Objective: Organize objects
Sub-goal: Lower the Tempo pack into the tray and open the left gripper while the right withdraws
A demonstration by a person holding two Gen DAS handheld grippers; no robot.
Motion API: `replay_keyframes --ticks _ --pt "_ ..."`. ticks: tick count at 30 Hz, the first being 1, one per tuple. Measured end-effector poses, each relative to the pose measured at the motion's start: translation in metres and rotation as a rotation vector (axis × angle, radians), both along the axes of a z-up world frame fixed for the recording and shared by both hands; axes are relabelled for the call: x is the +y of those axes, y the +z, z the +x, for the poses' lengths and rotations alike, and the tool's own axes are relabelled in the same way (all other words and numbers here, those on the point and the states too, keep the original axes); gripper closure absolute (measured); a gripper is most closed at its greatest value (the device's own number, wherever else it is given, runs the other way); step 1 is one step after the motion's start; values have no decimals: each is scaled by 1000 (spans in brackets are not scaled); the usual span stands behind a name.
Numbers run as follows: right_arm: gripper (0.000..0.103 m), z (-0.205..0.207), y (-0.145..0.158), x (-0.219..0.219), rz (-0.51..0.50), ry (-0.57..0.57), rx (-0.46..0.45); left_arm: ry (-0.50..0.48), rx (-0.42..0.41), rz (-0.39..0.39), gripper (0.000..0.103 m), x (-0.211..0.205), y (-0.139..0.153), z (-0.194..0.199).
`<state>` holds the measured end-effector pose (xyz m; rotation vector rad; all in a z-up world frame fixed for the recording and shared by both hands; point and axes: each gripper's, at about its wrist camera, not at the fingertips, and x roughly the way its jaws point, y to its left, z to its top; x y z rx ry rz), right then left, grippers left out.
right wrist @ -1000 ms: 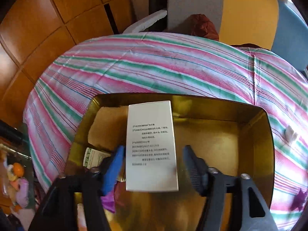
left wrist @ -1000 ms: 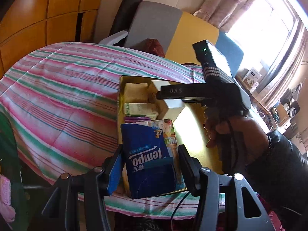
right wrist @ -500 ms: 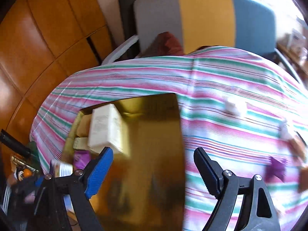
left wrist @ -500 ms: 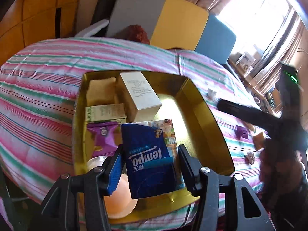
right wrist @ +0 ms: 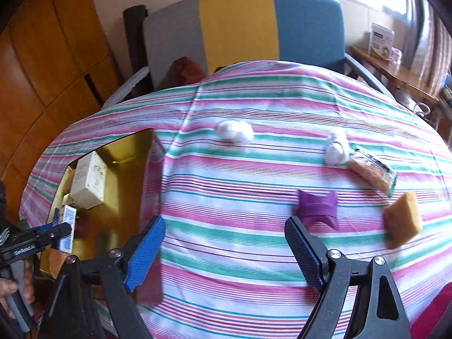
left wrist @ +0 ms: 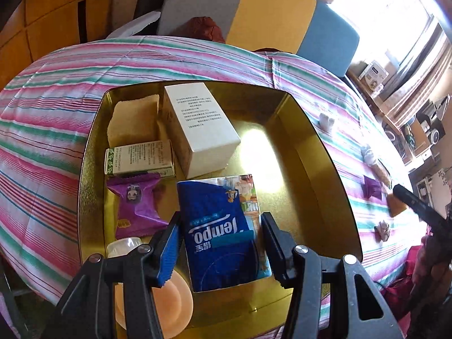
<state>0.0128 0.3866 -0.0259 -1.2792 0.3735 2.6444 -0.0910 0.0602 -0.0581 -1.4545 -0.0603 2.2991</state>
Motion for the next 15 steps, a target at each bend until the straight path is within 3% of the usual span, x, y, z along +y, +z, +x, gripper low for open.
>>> replay_keyframes --ticks 15 --pt "15 28 -5 107 37 -218 61 16 -25 -105 48 10 -22 -16"
